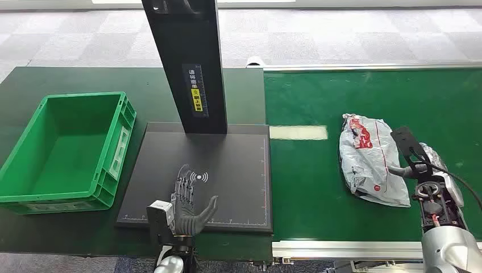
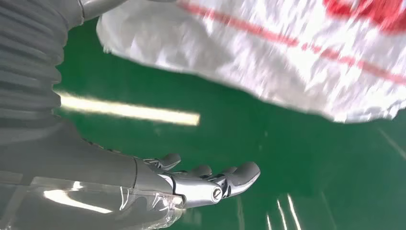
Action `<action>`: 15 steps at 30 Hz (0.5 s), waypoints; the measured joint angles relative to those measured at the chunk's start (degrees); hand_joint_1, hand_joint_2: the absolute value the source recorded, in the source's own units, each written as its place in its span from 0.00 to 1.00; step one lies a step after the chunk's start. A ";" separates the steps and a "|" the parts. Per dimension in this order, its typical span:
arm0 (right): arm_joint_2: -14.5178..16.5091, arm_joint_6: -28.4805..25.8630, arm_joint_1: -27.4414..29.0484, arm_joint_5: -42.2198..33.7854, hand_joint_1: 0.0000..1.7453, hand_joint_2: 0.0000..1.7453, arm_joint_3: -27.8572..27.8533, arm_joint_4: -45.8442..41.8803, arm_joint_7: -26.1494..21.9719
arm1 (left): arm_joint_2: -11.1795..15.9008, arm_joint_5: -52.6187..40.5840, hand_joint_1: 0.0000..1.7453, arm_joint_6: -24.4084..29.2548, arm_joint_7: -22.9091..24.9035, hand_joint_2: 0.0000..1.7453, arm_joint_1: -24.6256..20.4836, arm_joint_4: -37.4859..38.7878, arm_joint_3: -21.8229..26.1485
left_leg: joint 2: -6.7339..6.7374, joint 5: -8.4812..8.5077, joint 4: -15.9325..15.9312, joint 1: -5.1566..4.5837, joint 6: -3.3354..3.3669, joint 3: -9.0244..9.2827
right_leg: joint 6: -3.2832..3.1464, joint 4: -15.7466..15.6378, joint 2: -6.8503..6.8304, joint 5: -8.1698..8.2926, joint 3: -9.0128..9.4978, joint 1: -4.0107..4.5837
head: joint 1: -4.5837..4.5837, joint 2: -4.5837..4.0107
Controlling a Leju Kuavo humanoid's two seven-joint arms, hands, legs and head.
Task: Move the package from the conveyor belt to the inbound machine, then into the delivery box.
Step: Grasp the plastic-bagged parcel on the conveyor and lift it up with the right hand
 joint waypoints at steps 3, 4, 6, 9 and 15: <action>1.47 1.45 -1.51 0.39 0.00 1.00 0.86 1.51 1.57 | 0.00 -0.15 0.00 0.45 0.00 1.00 0.04 -0.16 -0.04 | -0.06 0.00 0.00 0.02 0.00 -0.03 | 0.00 0.01 -0.04 -0.01 -0.01 0.02 | 0.02 0.00; 2.28 2.46 -2.31 0.38 0.00 1.00 1.19 2.34 2.19 | 0.00 -0.18 0.00 0.63 0.00 1.00 0.06 -0.26 -0.05 | -0.06 0.00 0.00 0.02 -0.01 -0.04 | 0.00 0.02 -0.03 -0.01 -0.03 0.03 | 0.02 0.00; 3.90 5.05 -3.63 -0.19 0.00 1.00 1.60 3.80 2.85 | 0.01 -0.22 0.00 0.78 0.00 1.00 0.08 -0.42 -0.13 | -0.02 0.00 0.00 0.03 -0.01 -0.04 | 0.00 0.03 -0.01 -0.01 -0.05 0.04 | 0.01 0.00; 5.84 8.00 -4.31 -1.35 0.00 1.00 1.75 5.15 2.88 | 0.03 -0.29 0.00 0.78 0.00 1.00 0.09 -0.63 -0.25 | -0.12 0.00 0.00 0.02 -0.01 -0.08 | 0.00 0.02 -0.11 -0.02 -0.05 0.03 | 0.03 0.00; 8.00 11.60 -4.72 -3.15 0.00 1.00 1.71 6.49 1.79 | 0.11 -0.49 0.00 0.75 0.00 1.00 0.09 -0.74 -0.34 | -0.12 0.00 0.00 0.00 0.00 -0.11 | 0.01 0.02 -0.15 -0.02 -0.05 0.00 | 0.03 0.00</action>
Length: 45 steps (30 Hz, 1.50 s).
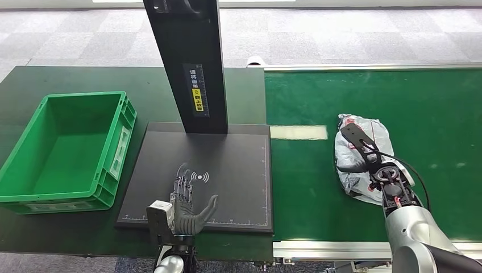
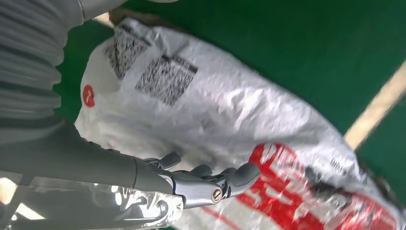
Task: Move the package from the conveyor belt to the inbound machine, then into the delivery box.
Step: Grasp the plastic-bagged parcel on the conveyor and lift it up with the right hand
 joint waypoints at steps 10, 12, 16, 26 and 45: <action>2.78 9.95 -0.06 2.21 0.00 1.00 0.19 1.61 13.45 | 0.01 0.83 0.00 -1.55 0.00 1.00 -1.06 0.72 -0.75 | -0.02 0.00 0.00 0.02 0.00 0.09 | -0.01 -0.01 -0.01 -0.02 0.04 0.02 | 0.00 0.00; 2.96 10.74 -0.23 2.73 0.00 1.00 0.35 1.69 14.74 | 0.00 1.04 0.00 -1.68 0.00 1.00 -1.56 1.11 -1.13 | -0.04 0.00 0.00 0.01 0.00 0.13 | -0.01 -0.02 -0.02 -0.02 0.09 0.01 | 0.01 0.00; 3.20 11.13 -0.31 2.86 0.00 1.00 0.52 1.77 15.02 | -0.01 1.13 0.00 -1.71 0.00 1.00 -1.99 1.67 -1.43 | -0.04 0.00 0.01 0.00 0.00 0.15 | -0.01 -0.03 -0.02 -0.02 0.13 0.00 | 0.01 0.00; 3.67 11.80 -0.41 4.63 0.00 1.00 1.13 1.88 16.65 | -0.02 1.20 0.00 -1.70 0.00 1.00 -2.48 2.38 -1.92 | -0.08 0.00 0.01 0.01 0.00 0.28 | -0.01 -0.03 -0.06 -0.02 0.25 0.01 | 0.00 0.00; 3.01 19.32 -0.69 27.32 1.00 1.00 20.78 2.98 21.66 | -0.24 0.73 0.00 0.82 0.00 1.00 -3.14 3.99 -2.38 | -0.26 0.01 0.02 -0.01 0.01 0.24 | 0.03 -0.03 -0.19 -0.05 0.28 -0.01 | 0.00 0.00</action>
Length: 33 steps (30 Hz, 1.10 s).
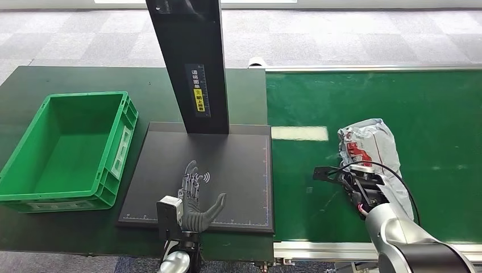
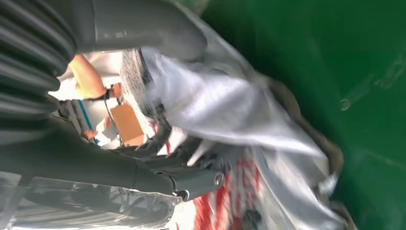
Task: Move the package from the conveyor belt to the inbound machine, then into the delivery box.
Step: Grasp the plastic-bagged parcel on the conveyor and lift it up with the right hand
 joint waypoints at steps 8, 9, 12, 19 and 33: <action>-0.31 -1.47 0.12 1.05 1.00 1.00 1.92 0.23 -1.48 | 0.00 -0.14 0.00 0.10 0.00 1.00 0.04 -0.05 0.09 | 0.00 0.00 0.00 0.00 0.00 -0.05 | 0.00 0.00 0.00 0.00 -0.05 0.00 | 0.00 0.00; -0.31 -2.35 0.09 1.17 1.00 1.00 2.04 0.25 -1.48 | 0.00 -0.14 0.00 0.14 0.00 1.00 0.07 -0.09 0.13 | 0.00 0.00 0.00 0.00 0.00 -0.06 | 0.00 0.00 0.00 0.00 -0.05 0.00 | 0.00 0.00; -0.23 -6.56 -0.24 0.90 1.00 1.00 2.13 0.25 -1.16 | 0.00 -0.09 0.00 0.51 0.00 1.00 0.27 -0.48 0.43 | -0.01 0.00 0.00 0.00 0.00 -0.09 | 0.00 0.01 0.00 0.01 -0.05 0.00 | 0.00 0.00; 0.11 -10.64 -1.38 0.17 1.00 1.00 2.13 0.23 -0.79 | 0.00 0.28 0.00 1.10 0.00 1.00 0.88 -1.85 1.04 | -0.01 0.00 0.00 0.00 0.00 -0.12 | 0.00 0.01 0.00 0.01 -0.07 0.00 | 0.00 0.00; 3.54 -49.28 -1.31 -8.86 1.00 1.00 -1.62 -10.56 -19.43 | 0.14 -0.20 0.00 8.75 0.00 1.00 4.18 -8.82 3.68 | 0.13 0.03 -0.01 0.08 -0.01 -0.22 | -0.04 0.05 0.10 0.03 -0.26 0.07 | 0.02 0.00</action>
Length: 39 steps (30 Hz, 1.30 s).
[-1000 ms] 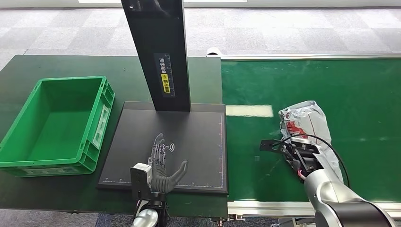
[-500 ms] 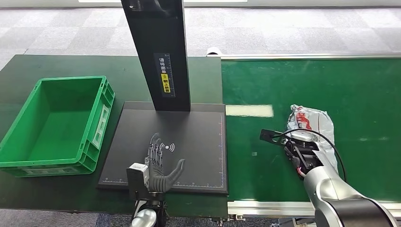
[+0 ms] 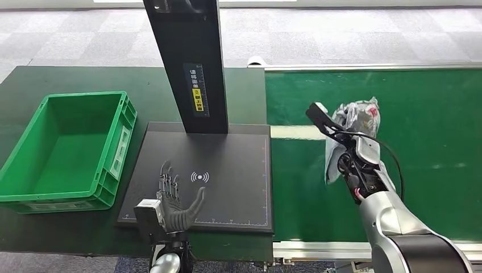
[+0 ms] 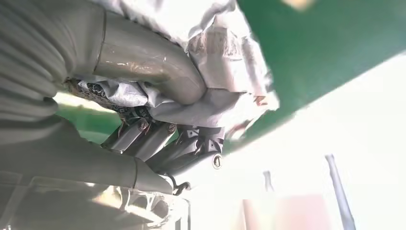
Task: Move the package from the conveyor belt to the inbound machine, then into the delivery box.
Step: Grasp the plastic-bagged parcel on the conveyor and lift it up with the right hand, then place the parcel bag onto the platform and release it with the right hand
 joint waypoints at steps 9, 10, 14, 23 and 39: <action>3.02 -7.07 20.71 -6.59 1.00 1.00 3.01 -38.50 -4.80 | -0.18 -1.84 0.00 2.07 0.00 1.00 0.42 -1.82 0.75 | -0.18 -0.06 -0.02 0.04 -0.02 -0.16 | -0.02 -0.01 -0.17 -0.12 -0.02 0.04 | 0.01 0.00; 3.25 -7.41 22.23 -6.78 1.00 1.00 3.38 -40.94 -5.12 | -0.18 -1.92 0.00 2.14 0.00 1.00 0.42 -1.84 0.75 | -0.17 -0.06 -0.02 0.03 -0.03 -0.16 | -0.02 -0.02 -0.16 -0.12 -0.03 0.04 | 0.00 0.00; 3.67 -7.57 25.75 -6.97 1.00 1.00 4.14 -47.03 -5.28 | -0.18 -1.98 0.00 2.24 0.00 1.00 0.43 -1.86 0.75 | -0.19 -0.04 -0.02 0.03 -0.02 -0.14 | -0.02 -0.03 -0.18 -0.11 0.00 0.03 | 0.02 0.00; 4.65 -11.57 32.74 -16.43 1.00 1.00 5.40 -56.04 -12.49 | 0.44 -2.42 0.00 2.60 0.00 1.00 1.44 -2.23 0.90 | -0.17 -0.08 -0.03 0.04 -0.05 -0.09 | -0.05 -0.03 -0.16 -0.13 0.00 0.04 | 0.01 0.00; 14.95 15.13 35.46 -32.95 1.00 1.00 21.29 -50.47 -10.03 | 7.61 -1.52 0.00 -16.55 2.59 1.00 -10.19 -2.61 12.08 | -0.02 0.19 -0.07 0.33 -0.41 -0.06 | -0.42 0.10 -0.06 0.00 -0.05 0.33 | 0.03 0.00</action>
